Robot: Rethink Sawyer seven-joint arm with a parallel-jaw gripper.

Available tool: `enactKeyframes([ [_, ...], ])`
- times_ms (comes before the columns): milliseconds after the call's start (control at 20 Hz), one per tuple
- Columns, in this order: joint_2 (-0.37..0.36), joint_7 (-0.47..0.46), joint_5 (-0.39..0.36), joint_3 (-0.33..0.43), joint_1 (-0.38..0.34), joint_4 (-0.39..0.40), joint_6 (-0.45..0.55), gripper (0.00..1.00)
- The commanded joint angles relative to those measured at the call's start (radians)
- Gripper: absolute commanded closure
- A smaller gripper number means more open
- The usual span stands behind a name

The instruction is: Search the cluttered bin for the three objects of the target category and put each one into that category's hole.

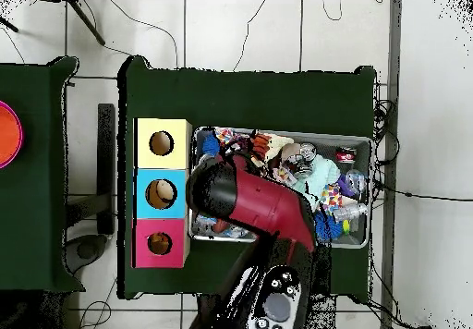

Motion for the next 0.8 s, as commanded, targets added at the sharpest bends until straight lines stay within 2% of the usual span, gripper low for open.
enactKeyframes([
  [50,0.06,0.373,0.097,-0.088,0.15,0.059,0.074,1.0],
  [200,0.076,0.409,0.128,-0.127,0.22,0.068,0.066,1.0],
  [450,0.077,0.437,0.163,-0.16,0.296,0.11,0.03,1.0],
  [650,0.068,0.447,0.179,-0.153,0.323,0.16,-0.04,1.0],
  [800,0.045,0.441,0.178,-0.121,0.313,0.208,-0.112,1.0],
])
